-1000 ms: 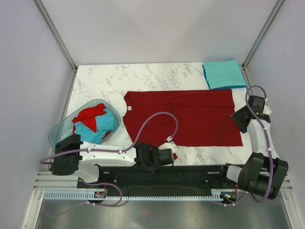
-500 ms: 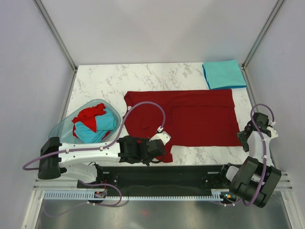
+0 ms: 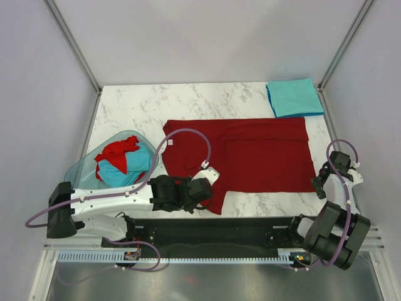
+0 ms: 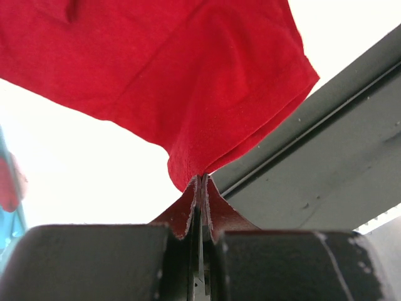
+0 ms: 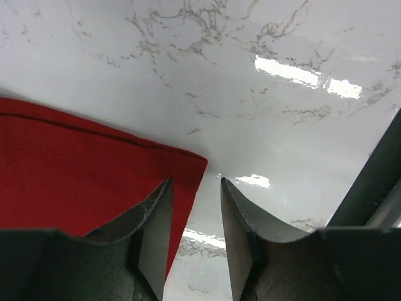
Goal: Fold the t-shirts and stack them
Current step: Fold the tshirt
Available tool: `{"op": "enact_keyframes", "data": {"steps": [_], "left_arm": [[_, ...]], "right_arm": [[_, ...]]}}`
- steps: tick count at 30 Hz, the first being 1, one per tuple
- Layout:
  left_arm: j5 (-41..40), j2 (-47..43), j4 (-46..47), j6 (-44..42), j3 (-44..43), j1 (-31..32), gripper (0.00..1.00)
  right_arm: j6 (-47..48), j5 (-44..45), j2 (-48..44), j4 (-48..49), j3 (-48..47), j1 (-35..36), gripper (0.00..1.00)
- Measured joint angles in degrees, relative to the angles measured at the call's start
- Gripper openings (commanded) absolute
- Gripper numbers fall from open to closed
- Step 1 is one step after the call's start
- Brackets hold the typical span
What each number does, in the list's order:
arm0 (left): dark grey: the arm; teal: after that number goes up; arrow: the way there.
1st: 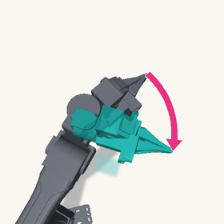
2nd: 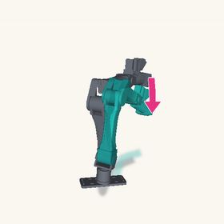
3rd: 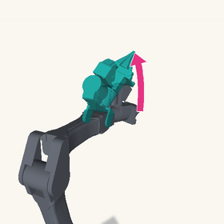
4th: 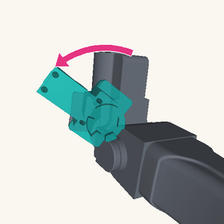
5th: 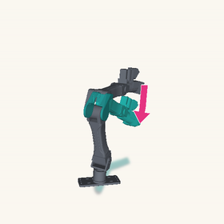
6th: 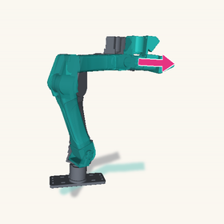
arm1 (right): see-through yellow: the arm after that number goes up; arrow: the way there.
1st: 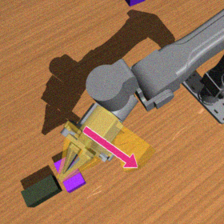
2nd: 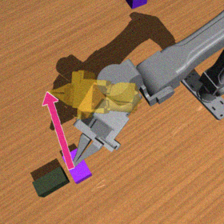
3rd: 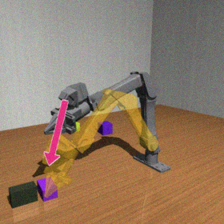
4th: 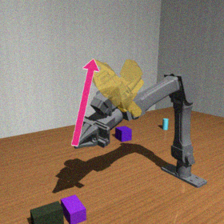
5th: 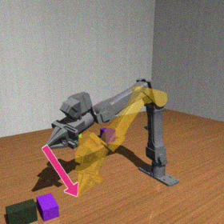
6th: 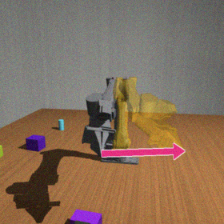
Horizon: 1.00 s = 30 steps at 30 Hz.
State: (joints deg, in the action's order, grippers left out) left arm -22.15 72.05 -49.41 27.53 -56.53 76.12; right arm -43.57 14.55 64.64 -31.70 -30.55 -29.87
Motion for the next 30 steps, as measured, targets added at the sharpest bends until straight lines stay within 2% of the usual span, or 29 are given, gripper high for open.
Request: {"op": "enact_keyframes", "data": {"steps": [3, 5, 6, 7, 10, 12, 15, 23, 30], "left_arm": [[-0.3, -1.4, -0.2, 0.0, 0.0, -0.7, 0.02], [-0.3, -1.6, -0.2, 0.0, 0.0, -0.8, 0.02], [-0.3, -1.6, -0.2, 0.0, 0.0, -0.8, 0.02], [-0.3, -1.6, -0.3, 0.0, 0.0, -0.9, 0.02], [-0.4, -1.6, -0.3, 0.0, 0.0, -1.2, 0.02], [-0.5, -1.6, -0.3, 0.0, 0.0, -2.0, 0.02], [-0.8, -1.6, -0.6, -0.5, -0.6, -4.2, 0.02], [-1.8, 1.0, -1.0, -6.8, -8.3, -15.0, 0.02], [-1.9, 6.9, 0.2, -14.1, -13.7, -21.2, 0.02]], "right_arm": [[-0.2, 0.7, 0.7, 0.9, 0.1, 0.0, 0.42], [-0.2, 1.1, 1.5, 1.4, 0.1, 0.0, 0.37], [-0.3, 1.3, 1.9, 1.5, 0.1, 0.0, 0.33], [-0.4, 1.5, 2.3, 1.7, 0.2, 0.0, 0.23], [-0.7, 1.8, 2.7, 2.6, 0.2, 0.0, 0.07], [-0.7, 1.9, 2.7, 2.8, 0.2, 0.0, 0.01], [-0.5, 2.0, 1.9, 2.8, 0.2, 0.0, 0.0], [1.9, 3.8, -0.4, 2.5, -1.1, 1.3, 0.0], [3.6, 4.5, 3.6, 2.4, -9.2, 4.5, 0.0]]}}
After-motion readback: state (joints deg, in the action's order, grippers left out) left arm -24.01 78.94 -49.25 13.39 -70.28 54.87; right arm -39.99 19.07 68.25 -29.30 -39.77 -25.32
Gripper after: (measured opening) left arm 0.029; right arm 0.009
